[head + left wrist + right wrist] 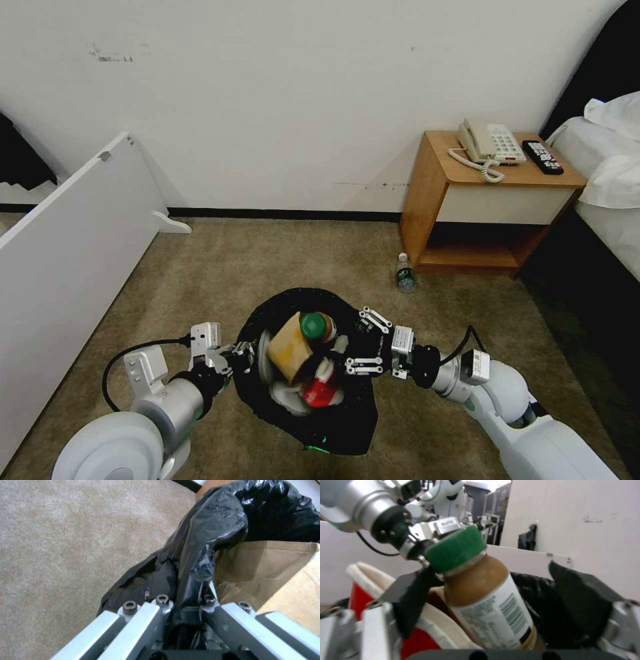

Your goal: Pick up the trash bin, then pick up the garbage from the floor and place it into the trash bin.

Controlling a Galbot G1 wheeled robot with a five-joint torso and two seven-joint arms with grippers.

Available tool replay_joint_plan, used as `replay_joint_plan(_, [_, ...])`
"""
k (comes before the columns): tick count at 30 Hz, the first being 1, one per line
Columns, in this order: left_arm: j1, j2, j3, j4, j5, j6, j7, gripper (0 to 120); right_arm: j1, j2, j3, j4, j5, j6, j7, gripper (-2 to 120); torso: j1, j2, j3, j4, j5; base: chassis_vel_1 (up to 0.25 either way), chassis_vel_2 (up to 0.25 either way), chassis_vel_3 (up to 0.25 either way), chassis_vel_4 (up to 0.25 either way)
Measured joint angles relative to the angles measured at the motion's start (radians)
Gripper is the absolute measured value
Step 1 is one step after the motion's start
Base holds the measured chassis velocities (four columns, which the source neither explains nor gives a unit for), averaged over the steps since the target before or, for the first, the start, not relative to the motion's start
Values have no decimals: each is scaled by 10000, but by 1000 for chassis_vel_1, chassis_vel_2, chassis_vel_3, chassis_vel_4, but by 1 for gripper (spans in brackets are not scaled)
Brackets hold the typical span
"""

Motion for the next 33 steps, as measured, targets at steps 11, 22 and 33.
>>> replay_joint_plan(11, [-60, -33, -202, 137, 16, 0, 41, 1, -15, -59, 144, 282, 552, -253, -511, 100, 0, 0, 0, 0, 0, 0, 0, 0, 0])
replay_joint_plan(22, [-218, -71, -1074, 288, -260, 0, 38, 1, -187, 175, 425, 1170, 2282, -404, 1972, 100, 0, 0, 0, 0, -1, 0, 0, 0, 0])
replay_joint_plan(33, [-342, -153, -1917, 284, -314, 1, -126, 1, -902, 597, 1309, 1653, 1903, -373, 5946, 100, 0, 0, 0, 0, -1, 0, 0, 0, 0])
